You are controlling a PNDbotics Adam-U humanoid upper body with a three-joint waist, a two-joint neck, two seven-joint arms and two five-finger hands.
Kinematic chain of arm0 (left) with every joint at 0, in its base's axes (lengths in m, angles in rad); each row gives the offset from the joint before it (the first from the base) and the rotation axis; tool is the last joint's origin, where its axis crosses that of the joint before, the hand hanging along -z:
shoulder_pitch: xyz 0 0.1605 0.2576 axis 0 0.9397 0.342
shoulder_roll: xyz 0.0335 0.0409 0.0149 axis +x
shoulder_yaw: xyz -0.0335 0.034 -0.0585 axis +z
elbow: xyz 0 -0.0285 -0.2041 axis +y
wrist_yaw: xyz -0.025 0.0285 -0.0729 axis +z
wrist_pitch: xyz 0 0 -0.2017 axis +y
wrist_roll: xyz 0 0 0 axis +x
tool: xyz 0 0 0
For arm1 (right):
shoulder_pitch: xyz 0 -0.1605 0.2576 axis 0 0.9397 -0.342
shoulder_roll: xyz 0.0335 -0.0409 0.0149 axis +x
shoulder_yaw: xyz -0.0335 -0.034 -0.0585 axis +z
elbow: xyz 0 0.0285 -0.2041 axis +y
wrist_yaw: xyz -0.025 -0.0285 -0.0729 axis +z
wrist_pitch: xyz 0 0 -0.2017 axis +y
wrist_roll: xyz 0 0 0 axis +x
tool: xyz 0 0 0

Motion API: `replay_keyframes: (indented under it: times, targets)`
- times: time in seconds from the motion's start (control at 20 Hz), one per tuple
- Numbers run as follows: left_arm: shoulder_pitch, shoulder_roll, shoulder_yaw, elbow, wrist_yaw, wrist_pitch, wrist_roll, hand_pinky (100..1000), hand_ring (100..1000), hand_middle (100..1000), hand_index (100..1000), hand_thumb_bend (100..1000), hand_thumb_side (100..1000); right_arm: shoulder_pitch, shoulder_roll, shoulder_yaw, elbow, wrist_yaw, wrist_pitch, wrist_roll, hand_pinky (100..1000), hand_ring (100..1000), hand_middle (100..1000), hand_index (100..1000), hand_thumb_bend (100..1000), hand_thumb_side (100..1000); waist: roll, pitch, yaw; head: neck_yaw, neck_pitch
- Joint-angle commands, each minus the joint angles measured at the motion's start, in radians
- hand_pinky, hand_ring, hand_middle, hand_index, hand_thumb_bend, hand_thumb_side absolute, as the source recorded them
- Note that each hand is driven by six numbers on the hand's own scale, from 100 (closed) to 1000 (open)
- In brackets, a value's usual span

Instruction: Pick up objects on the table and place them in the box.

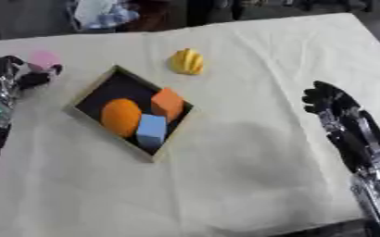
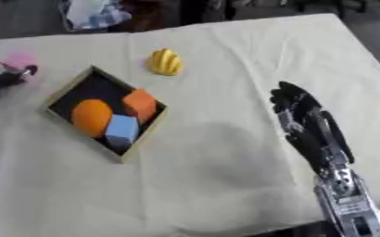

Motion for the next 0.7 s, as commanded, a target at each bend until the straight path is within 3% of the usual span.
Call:
replay_keyframes:
  times: [0.05, 0.55, 0.7]
  targets:
    - [-0.015, 0.015, -0.005, -0.023, 0.007, -0.013, -0.008, 743, 617, 699, 803, 466, 520, -0.010, -0.018, 0.001, -0.007, -0.001, -0.001, 0.003, 814, 818, 770, 885, 100, 588, 0.007, -0.001, -0.003, 0.000, -0.012]
    - [-0.010, 0.013, -0.001, -0.037, 0.003, 0.007, 0.028, 676, 483, 540, 686, 288, 245, -0.010, -0.016, 0.000, -0.004, -0.002, -0.002, 0.005, 815, 818, 770, 885, 100, 588, 0.008, -0.003, -0.009, -0.001, -0.012]
    - [-0.007, 0.019, -0.004, -0.061, 0.015, 0.008, 0.057, 676, 476, 529, 676, 260, 221, -0.010, -0.016, -0.001, -0.004, -0.002, -0.002, 0.004, 815, 818, 770, 885, 100, 588, 0.009, -0.004, -0.008, -0.003, -0.012]
